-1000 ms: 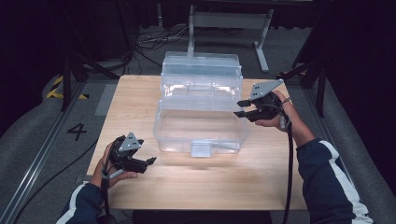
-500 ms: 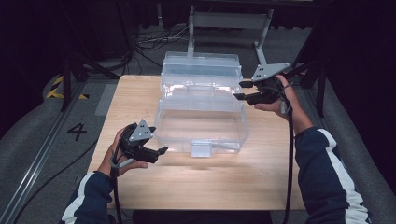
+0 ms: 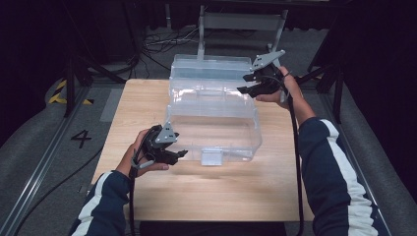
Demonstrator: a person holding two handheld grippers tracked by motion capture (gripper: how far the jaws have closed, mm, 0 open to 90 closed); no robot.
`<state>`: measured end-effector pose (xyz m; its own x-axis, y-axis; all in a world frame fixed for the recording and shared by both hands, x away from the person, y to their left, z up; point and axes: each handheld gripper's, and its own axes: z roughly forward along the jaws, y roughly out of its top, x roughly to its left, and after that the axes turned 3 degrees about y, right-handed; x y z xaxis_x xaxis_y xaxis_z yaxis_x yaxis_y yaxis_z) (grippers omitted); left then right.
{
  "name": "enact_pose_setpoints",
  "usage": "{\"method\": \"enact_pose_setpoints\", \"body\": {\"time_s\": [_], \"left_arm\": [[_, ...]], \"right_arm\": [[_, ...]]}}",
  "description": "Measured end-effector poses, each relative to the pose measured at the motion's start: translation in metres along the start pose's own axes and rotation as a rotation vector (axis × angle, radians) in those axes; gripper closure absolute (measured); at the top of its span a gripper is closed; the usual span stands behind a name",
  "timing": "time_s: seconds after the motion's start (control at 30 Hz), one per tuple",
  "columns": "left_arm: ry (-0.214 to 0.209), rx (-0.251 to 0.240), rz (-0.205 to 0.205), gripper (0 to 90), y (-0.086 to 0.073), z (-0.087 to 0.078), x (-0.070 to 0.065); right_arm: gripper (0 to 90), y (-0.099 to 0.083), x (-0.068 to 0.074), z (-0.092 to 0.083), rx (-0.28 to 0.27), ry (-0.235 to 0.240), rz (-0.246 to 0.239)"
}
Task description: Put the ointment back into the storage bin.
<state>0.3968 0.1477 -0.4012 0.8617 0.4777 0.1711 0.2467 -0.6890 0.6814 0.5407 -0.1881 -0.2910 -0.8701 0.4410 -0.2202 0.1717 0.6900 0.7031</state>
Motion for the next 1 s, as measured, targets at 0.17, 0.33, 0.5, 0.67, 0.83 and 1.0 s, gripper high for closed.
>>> {"method": "enact_pose_setpoints", "body": {"time_s": [0.17, 0.33, 0.5, 0.67, 0.83, 1.0], "left_arm": [[-0.008, 0.054, 0.014, 48.1, 0.001, 0.009, 0.002], [-0.051, 0.083, 0.0, 50.1, 0.0, 0.019, 0.009], [-0.071, 0.11, 0.009, 55.5, 0.0, 0.027, 0.012], [-0.108, 0.142, 0.06, 69.6, 0.002, 0.033, 0.01], [-0.138, 0.168, 0.077, 72.4, 0.005, 0.037, 0.012], [-0.141, 0.177, 0.093, 73.4, 0.006, 0.038, 0.012]], "right_arm": [[54.2, 0.002, -0.005, 0.013, 0.037, 0.036, 0.02], [55.4, 0.005, -0.008, 0.026, 0.071, 0.018, 0.023], [60.0, 0.007, -0.009, 0.04, 0.109, 0.029, 0.006], [69.0, 0.006, -0.011, 0.049, 0.118, 0.045, -0.018], [72.5, 0.009, -0.014, 0.053, 0.133, 0.071, -0.021], [76.8, 0.019, -0.012, 0.059, 0.167, 0.09, -0.07]]}}
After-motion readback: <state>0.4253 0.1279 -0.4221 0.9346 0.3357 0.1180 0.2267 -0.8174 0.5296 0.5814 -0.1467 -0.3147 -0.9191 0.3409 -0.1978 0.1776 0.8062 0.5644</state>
